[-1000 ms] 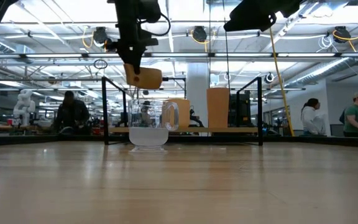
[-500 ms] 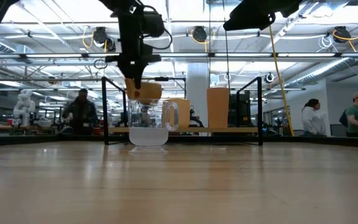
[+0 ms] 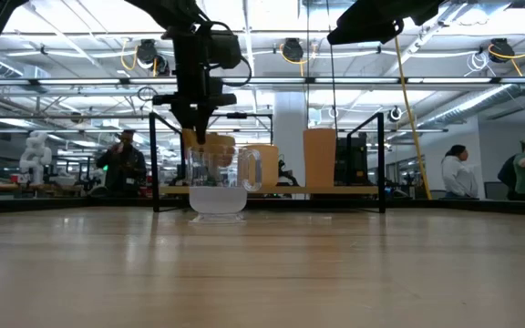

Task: Stack small to large cups/mugs on shelf
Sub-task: Put the brown mug on the shelf

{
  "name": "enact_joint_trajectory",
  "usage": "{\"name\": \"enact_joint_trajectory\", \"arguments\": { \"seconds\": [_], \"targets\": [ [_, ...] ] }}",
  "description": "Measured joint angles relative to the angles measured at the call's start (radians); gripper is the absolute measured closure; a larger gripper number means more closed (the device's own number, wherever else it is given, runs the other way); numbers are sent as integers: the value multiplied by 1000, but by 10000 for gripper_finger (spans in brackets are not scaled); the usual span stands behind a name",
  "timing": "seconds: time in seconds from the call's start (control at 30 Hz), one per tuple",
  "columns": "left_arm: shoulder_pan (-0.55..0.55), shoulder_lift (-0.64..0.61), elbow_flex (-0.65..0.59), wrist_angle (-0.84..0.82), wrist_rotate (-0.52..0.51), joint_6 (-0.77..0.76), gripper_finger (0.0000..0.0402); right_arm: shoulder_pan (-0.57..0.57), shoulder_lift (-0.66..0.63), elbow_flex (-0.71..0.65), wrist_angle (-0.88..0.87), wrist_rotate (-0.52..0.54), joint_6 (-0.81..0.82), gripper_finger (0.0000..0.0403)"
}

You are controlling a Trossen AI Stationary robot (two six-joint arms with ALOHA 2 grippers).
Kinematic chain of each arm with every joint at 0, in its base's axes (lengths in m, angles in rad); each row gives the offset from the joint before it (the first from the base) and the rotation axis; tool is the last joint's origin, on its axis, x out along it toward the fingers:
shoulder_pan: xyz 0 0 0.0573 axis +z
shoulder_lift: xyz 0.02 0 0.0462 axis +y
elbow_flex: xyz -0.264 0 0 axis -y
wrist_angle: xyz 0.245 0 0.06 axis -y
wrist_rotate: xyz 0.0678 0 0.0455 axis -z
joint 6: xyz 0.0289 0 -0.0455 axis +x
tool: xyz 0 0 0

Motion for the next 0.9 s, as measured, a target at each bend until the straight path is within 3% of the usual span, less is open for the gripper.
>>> {"name": "enact_joint_trajectory", "arguments": {
  "seconds": [0.47,0.9],
  "targets": [
    [3,0,-97,80,11,-8,306,0,0,0,0,0,-1,193],
    [3,0,-102,81,13,-8,306,0,0,0,0,0,-1,193]
  ]
}}
